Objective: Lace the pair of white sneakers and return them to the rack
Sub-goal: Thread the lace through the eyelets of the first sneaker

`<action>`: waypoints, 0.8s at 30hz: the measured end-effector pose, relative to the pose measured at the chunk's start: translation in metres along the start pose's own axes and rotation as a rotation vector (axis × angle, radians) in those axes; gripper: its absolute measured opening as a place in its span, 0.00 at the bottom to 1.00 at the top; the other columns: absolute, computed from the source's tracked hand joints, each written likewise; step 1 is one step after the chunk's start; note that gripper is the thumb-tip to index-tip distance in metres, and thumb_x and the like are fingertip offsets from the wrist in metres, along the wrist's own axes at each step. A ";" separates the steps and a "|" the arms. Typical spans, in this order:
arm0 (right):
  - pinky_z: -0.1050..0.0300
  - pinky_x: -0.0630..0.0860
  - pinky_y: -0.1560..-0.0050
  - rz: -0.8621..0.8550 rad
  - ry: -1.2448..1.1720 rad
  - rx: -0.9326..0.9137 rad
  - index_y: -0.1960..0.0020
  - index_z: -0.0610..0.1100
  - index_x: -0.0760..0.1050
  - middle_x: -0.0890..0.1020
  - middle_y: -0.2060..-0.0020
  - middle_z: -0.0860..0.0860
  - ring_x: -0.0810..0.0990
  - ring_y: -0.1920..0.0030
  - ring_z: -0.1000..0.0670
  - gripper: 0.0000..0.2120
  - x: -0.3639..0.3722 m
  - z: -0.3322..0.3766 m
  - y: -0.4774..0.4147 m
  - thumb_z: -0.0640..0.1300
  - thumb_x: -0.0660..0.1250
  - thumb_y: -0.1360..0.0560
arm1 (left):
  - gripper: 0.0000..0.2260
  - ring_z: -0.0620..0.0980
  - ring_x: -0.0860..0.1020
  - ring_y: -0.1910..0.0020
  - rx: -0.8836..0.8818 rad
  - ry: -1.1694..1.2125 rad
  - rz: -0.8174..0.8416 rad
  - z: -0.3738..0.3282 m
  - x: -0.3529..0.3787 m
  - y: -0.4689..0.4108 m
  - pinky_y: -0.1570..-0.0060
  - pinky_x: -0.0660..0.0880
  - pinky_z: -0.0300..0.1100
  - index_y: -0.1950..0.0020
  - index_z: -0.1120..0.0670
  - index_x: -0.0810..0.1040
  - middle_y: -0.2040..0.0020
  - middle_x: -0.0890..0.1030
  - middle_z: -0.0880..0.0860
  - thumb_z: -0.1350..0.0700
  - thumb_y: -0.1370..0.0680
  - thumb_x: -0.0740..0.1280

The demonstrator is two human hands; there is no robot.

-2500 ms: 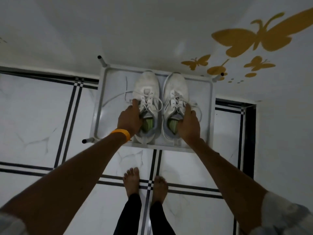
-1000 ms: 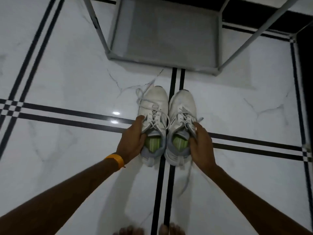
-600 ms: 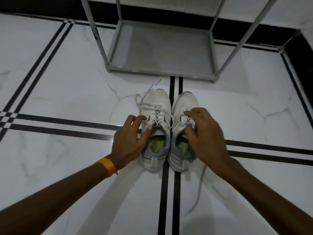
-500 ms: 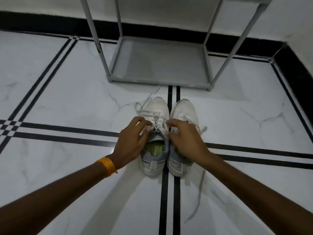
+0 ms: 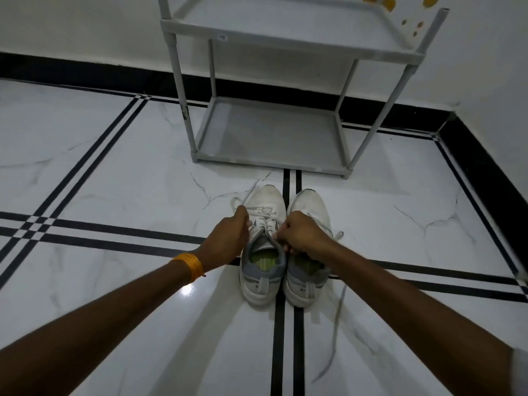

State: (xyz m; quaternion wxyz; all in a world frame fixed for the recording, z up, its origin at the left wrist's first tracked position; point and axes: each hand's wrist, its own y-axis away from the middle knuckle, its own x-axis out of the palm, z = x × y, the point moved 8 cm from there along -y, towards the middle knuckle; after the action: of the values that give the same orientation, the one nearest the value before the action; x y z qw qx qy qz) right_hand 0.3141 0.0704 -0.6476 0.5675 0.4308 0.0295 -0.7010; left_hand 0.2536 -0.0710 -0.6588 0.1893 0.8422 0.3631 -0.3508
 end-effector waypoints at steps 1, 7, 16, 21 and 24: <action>0.57 0.76 0.70 -0.002 -0.015 0.026 0.59 0.31 0.81 0.80 0.73 0.43 0.75 0.76 0.50 0.09 -0.002 -0.002 0.000 0.37 0.68 0.26 | 0.04 0.47 0.75 0.65 -0.043 0.070 -0.015 0.003 0.000 -0.001 0.63 0.76 0.42 0.48 0.59 0.66 0.58 0.78 0.54 0.58 0.18 0.58; 0.60 0.70 0.72 -0.079 -0.200 0.103 0.64 0.37 0.77 0.76 0.70 0.46 0.74 0.70 0.50 0.04 -0.005 -0.011 0.000 0.35 0.70 0.30 | 0.07 0.55 0.77 0.58 -0.358 0.545 -0.134 0.019 0.005 -0.003 0.69 0.76 0.38 0.55 0.55 0.70 0.56 0.79 0.56 0.61 0.26 0.68; 0.51 0.81 0.62 -0.263 -0.064 -0.023 0.70 0.39 0.80 0.84 0.70 0.45 0.83 0.67 0.48 0.15 -0.014 -0.011 0.002 0.46 0.84 0.42 | 0.20 0.58 0.82 0.49 -0.392 0.608 -0.234 0.025 0.003 -0.001 0.55 0.83 0.58 0.61 0.54 0.70 0.51 0.82 0.60 0.66 0.40 0.80; 0.52 0.81 0.61 -0.304 -0.002 -0.087 0.71 0.42 0.78 0.84 0.70 0.46 0.83 0.67 0.49 0.15 -0.013 -0.009 0.004 0.47 0.83 0.42 | 0.21 0.58 0.82 0.47 -0.392 0.534 -0.243 0.030 0.006 0.000 0.58 0.83 0.50 0.61 0.53 0.71 0.49 0.82 0.59 0.62 0.40 0.82; 0.55 0.74 0.69 -0.294 0.050 -0.111 0.72 0.42 0.76 0.81 0.73 0.45 0.78 0.72 0.51 0.19 -0.014 -0.008 0.006 0.51 0.82 0.41 | 0.18 0.54 0.81 0.49 -0.327 0.366 -0.236 0.024 0.001 0.004 0.63 0.79 0.39 0.57 0.56 0.75 0.49 0.82 0.57 0.56 0.37 0.81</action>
State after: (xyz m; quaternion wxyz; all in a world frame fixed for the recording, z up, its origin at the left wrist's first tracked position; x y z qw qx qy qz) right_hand 0.3235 0.0829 -0.6407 0.4810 0.4069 0.1450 -0.7629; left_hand 0.2465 -0.0867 -0.6759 0.2118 0.8016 0.5389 -0.1491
